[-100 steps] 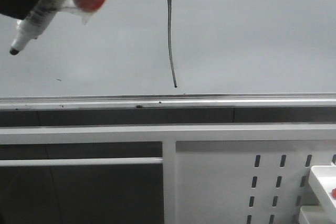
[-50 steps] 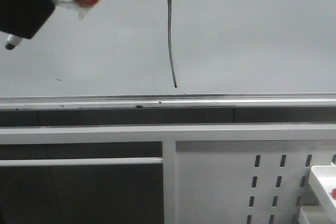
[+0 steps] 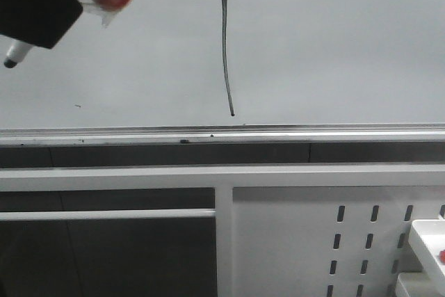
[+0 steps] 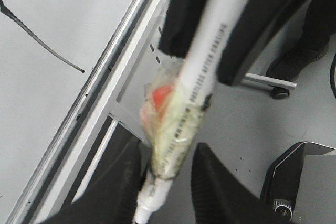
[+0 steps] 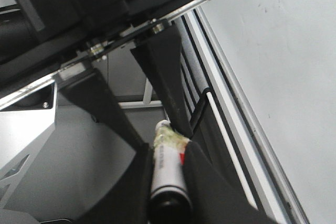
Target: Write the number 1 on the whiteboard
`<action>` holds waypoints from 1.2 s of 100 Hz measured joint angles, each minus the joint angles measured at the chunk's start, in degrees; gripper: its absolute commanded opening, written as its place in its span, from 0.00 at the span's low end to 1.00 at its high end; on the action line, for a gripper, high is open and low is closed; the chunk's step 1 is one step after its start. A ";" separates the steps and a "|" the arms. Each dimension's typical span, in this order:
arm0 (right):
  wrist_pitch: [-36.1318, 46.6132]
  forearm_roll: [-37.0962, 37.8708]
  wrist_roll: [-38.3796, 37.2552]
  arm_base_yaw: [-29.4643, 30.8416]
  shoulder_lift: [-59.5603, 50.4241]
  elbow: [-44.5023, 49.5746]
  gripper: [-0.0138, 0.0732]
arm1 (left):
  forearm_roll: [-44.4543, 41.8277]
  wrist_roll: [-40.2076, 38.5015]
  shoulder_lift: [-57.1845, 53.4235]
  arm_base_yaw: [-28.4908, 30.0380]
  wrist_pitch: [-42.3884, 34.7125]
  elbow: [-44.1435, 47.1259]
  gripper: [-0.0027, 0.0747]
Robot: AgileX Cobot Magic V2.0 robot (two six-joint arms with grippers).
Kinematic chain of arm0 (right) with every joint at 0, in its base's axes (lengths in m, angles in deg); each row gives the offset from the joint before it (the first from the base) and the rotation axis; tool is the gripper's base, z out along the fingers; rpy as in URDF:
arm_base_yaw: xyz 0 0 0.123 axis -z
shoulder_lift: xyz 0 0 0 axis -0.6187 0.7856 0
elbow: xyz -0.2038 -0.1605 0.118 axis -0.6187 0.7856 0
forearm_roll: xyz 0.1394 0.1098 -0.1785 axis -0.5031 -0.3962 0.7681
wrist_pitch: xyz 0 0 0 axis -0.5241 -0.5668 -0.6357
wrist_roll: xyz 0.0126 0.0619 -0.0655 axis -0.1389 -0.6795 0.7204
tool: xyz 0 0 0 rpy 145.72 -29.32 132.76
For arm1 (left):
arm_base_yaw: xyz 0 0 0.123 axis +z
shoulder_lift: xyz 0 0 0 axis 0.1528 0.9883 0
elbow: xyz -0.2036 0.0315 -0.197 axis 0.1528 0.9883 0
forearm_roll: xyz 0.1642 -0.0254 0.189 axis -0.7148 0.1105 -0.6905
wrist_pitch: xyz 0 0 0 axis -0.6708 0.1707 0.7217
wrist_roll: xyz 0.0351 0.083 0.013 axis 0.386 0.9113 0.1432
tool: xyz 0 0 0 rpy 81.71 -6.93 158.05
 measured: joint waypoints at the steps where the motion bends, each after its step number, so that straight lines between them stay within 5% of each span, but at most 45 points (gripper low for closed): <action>1: 0.00 0.00 0.00 0.00 0.00 0.00 0.07 | 0.00 0.00 0.00 0.00 0.00 0.00 0.16; 25: -0.38 -0.29 0.00 0.00 0.00 0.00 0.07 | -0.70 1.92 0.00 -0.09 0.00 0.00 0.01; 51: -0.47 -0.63 0.00 0.00 0.00 0.00 0.10 | -0.80 2.39 0.00 -0.09 0.00 0.00 0.01; 58: -0.47 -0.63 0.00 0.00 0.00 0.00 0.21 | -0.80 2.39 0.00 -0.09 -0.13 0.00 0.01; 76: 2.14 -0.75 0.00 0.08 0.00 0.00 0.71 | -0.24 0.62 0.13 -0.09 -3.89 0.20 0.01; 84: 3.40 -0.75 0.00 0.08 -0.11 0.00 0.79 | -0.01 -0.80 0.13 -0.09 -6.55 0.20 0.01; 107: 8.35 -0.75 0.00 0.08 -6.23 0.00 0.73 | 0.11 -6.45 0.13 -0.09 -19.12 3.55 0.01; 120: 8.43 -0.75 0.00 0.08 -11.68 0.00 0.45 | 0.22 -9.93 0.13 1.44 -28.37 7.40 0.01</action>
